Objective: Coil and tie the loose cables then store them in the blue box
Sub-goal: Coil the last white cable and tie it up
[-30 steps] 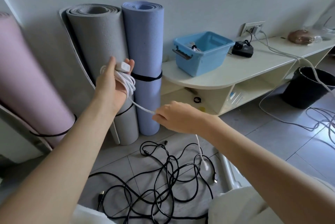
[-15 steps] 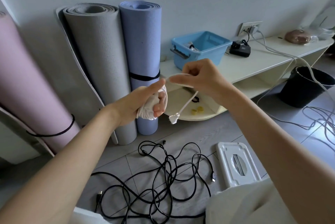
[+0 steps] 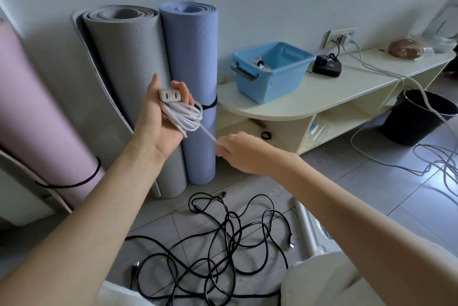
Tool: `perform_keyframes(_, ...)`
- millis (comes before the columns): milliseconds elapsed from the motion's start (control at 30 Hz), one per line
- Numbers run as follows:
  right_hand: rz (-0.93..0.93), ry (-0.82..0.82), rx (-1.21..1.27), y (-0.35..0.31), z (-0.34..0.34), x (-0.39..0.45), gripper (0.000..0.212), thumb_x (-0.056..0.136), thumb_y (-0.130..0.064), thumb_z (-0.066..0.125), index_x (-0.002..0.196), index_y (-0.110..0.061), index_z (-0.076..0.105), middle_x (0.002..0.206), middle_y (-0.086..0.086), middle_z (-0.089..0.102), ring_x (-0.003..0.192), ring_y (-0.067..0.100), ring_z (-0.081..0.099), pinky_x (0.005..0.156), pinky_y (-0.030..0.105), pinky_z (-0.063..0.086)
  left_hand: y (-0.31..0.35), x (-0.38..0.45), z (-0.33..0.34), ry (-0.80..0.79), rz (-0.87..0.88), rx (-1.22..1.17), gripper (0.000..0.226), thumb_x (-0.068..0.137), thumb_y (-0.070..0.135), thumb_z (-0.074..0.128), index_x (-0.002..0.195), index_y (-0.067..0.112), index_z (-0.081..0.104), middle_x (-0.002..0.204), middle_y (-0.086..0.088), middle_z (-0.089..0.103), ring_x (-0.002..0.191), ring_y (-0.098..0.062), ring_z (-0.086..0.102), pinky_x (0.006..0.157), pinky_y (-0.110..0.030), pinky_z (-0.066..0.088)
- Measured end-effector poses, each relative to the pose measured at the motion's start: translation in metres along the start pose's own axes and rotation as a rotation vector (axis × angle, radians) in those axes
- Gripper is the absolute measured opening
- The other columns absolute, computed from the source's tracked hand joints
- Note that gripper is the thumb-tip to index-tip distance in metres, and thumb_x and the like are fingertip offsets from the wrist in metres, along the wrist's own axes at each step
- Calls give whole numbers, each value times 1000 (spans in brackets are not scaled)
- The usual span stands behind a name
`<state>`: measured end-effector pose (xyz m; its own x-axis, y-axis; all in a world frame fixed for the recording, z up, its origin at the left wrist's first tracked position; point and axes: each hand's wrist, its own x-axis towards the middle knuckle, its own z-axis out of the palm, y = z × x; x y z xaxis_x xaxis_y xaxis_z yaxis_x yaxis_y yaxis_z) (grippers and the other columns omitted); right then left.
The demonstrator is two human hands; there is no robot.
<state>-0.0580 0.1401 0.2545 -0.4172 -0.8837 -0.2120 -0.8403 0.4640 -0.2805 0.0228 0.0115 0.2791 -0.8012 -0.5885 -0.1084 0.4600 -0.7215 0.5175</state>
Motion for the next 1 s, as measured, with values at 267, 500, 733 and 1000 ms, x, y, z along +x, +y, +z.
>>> perform_keyframes(267,-293,246,-174,-21,-20,-14,20,92,-19,48,97,-13,66,85,5,64,81,28,58,68,31,45,-17,7,-13,196,89,619,46,95,34,50,57,8,54,47,0,61,51,-14,60,62,-27,45)
perform_keyframes(500,-282,319,580,-3,-44,-20,12,74,-4,75,76,-10,65,55,-6,60,44,-1,55,53,6,41,-31,2,-15,120,-176,742,34,95,35,50,73,9,48,62,-8,51,51,-15,54,49,-19,47)
perform_keyframes(733,-251,354,986,20,-50,-16,23,75,10,68,94,0,58,77,10,64,59,14,63,62,21,53,-13,-8,-18,-158,-342,566,27,81,16,41,76,0,63,88,-17,67,89,-25,67,97,-32,43)
perform_keyframes(1000,-324,253,841,13,-45,-15,15,80,-9,71,91,-6,61,95,15,64,87,16,60,87,32,48,-26,-18,-10,-434,-537,557,51,86,53,41,71,13,68,58,-4,62,49,-14,58,64,-27,48)
